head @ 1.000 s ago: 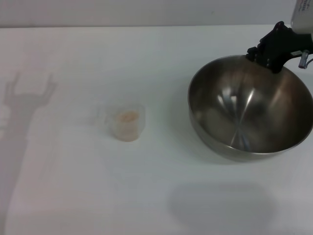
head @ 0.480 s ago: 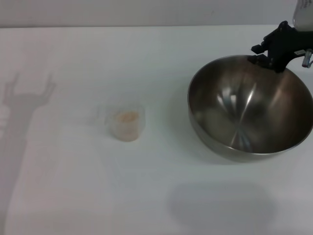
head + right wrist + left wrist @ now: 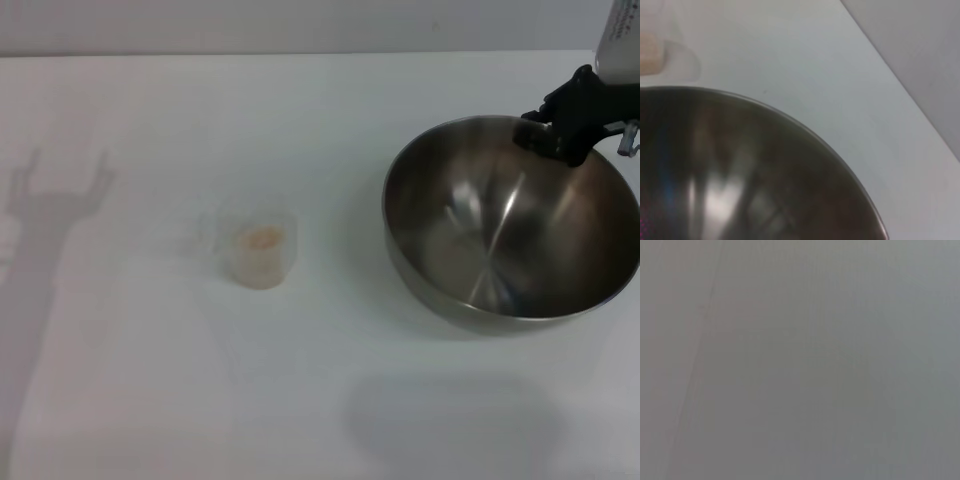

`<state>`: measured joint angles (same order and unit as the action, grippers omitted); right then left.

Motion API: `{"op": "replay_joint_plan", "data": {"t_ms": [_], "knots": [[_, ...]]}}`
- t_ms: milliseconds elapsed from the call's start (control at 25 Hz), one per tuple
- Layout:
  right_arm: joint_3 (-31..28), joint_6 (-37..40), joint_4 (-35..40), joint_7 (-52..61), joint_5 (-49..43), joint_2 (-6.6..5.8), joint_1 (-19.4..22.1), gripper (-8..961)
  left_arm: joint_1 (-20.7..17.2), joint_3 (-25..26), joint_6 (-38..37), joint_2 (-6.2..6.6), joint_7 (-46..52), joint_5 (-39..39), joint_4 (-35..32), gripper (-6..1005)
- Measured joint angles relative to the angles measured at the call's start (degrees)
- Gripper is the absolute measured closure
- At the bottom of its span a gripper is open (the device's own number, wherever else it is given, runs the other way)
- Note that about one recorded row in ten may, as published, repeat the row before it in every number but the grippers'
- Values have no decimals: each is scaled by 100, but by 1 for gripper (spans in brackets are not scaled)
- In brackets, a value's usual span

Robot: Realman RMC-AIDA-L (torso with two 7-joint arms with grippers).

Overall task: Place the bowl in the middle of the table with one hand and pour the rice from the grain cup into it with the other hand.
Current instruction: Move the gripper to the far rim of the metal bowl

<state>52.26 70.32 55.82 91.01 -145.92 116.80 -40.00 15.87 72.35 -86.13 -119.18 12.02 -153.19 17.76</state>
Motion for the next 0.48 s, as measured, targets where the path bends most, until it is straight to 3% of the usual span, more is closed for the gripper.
{"op": "replay_joint_plan", "data": {"t_ms": [480], "knots": [[3,-59,-195,-221,279,-27,36,767,4,-2,22,0,2,0,0,183]]}}
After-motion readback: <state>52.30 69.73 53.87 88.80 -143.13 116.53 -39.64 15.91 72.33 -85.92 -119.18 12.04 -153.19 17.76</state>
